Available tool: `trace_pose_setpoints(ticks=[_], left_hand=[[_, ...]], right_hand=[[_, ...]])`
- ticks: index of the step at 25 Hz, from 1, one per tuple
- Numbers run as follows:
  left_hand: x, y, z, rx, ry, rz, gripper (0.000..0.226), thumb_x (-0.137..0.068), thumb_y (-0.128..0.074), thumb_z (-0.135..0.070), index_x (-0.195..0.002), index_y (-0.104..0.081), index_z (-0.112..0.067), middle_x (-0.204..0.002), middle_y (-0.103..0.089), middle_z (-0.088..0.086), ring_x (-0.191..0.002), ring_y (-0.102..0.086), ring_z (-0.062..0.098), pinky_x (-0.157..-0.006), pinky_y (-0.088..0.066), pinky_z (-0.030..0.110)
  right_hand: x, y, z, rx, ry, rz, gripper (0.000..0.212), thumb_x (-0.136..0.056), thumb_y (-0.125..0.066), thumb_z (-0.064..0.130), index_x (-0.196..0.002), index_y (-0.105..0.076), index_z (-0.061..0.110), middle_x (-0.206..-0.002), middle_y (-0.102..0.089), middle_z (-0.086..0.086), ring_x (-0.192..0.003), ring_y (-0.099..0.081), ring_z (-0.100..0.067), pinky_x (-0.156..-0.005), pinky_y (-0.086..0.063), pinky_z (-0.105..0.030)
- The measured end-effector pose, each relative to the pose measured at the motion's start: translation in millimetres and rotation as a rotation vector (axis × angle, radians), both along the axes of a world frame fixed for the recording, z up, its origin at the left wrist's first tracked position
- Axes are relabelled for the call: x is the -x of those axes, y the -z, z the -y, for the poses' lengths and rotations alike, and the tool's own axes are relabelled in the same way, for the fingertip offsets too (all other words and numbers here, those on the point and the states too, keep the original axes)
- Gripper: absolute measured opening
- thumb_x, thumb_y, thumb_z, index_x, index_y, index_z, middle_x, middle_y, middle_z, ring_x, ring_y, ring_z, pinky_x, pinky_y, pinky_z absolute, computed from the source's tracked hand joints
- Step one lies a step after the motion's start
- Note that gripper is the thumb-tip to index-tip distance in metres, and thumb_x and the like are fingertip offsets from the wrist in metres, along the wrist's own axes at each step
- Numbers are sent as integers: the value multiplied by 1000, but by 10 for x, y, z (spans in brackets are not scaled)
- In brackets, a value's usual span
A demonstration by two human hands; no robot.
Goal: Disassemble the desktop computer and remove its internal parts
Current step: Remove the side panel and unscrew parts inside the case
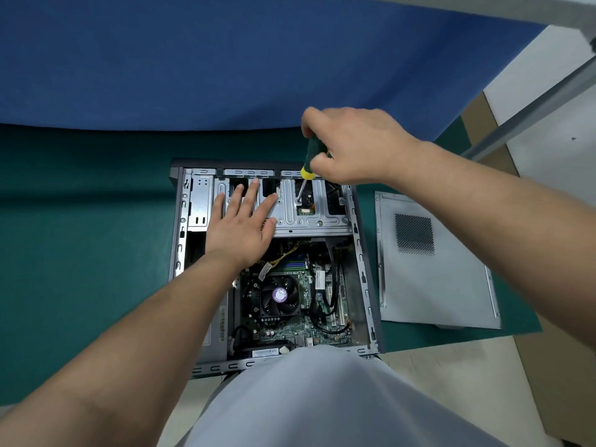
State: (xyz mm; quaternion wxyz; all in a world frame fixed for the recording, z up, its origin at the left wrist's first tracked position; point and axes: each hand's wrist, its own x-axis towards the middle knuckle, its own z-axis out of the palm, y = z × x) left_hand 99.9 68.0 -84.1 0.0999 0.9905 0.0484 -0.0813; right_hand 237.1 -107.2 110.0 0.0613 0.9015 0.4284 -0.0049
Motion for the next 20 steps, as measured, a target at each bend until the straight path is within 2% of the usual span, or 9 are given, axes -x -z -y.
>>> trace_pose_setpoints(ticks=[3, 5, 8, 10, 12, 14, 16, 17, 20], left_hand=[[-3, -18, 4, 4, 1, -24, 59, -101, -1, -58, -160, 5, -50, -172, 16, -5, -159, 13, 22, -125, 9, 52], [-19, -42, 50, 31, -3, -39, 65, -98, -5, -56, -162, 3, -45, -172, 16, -1, -158, 17, 24, -124, 12, 55], [-22, -57, 236, 6, 9, -77, 92, -87, -13, -71, -164, 9, -26, -169, 22, 13, -155, 26, 28, -114, 18, 72], [-48, -59, 386, -85, -4, -138, 116, -79, -21, -89, -161, 17, -15, -168, 25, 16, -154, 27, 37, -104, 16, 84], [-89, -69, 559, -140, -55, -192, 131, -76, -36, -94, -160, 13, -7, -169, 22, 15, -151, 23, 49, -96, 6, 92], [-135, -79, 715, -133, -136, -217, 134, -76, -50, -89, -160, 9, -2, -169, 20, 18, -148, 21, 58, -93, 1, 94], [-159, -59, 803, -133, -189, -214, 133, -77, -56, -84, -160, 7, -1, -168, 19, 20, -146, 22, 60, -92, 0, 94], [-160, -34, 811, -144, -194, -201, 133, -77, -56, -84, -160, 8, -1, -168, 18, 20, -146, 21, 61, -92, 0, 94], [-138, 27, 773, -170, -178, -162, 132, -77, -55, -84, -160, 7, -1, -169, 16, 20, -146, 19, 61, -92, 1, 95]], right_hand=[[27, 26, -30, -38, 149, 136, 47, -98, -24, 64, -100, -40, 20, -67, -48, -3, -65, -45, -32, -54, -28, -33], [45, 30, -16, -62, 89, 77, 30, -98, -34, 51, -100, -38, 21, -76, -54, -6, -69, -47, -33, -55, -29, -34], [49, 30, 26, -72, 22, -49, 31, -87, -44, 45, -109, -40, 23, -90, -58, -2, -78, -51, -31, -54, -27, -32], [52, 28, 15, -66, 127, 35, 41, -95, -31, 64, -105, -40, 25, -71, -50, 0, -65, -45, -30, -52, -23, -30], [62, 30, 11, -49, 169, 140, 46, -100, -24, 67, -96, -41, 24, -61, -39, 1, -57, -40, -28, -51, -20, -29], [65, 43, 41, -80, 113, 101, 27, -96, -38, 50, -98, -43, 23, -65, -48, 1, -63, -50, -32, -54, -26, -30], [49, 39, 74, -103, 65, 4, 28, -83, -45, 43, -104, -42, 24, -85, -58, 4, -79, -55, -30, -59, -31, -34], [35, 47, 91, -94, 77, 2, 32, -84, -44, 46, -106, -42, 25, -90, -58, 4, -82, -55, -29, -60, -30, -34], [23, 52, 94, -52, 176, 132, 44, -98, -30, 64, -104, -39, 21, -72, -49, 0, -69, -51, -32, -55, -29, -34]])
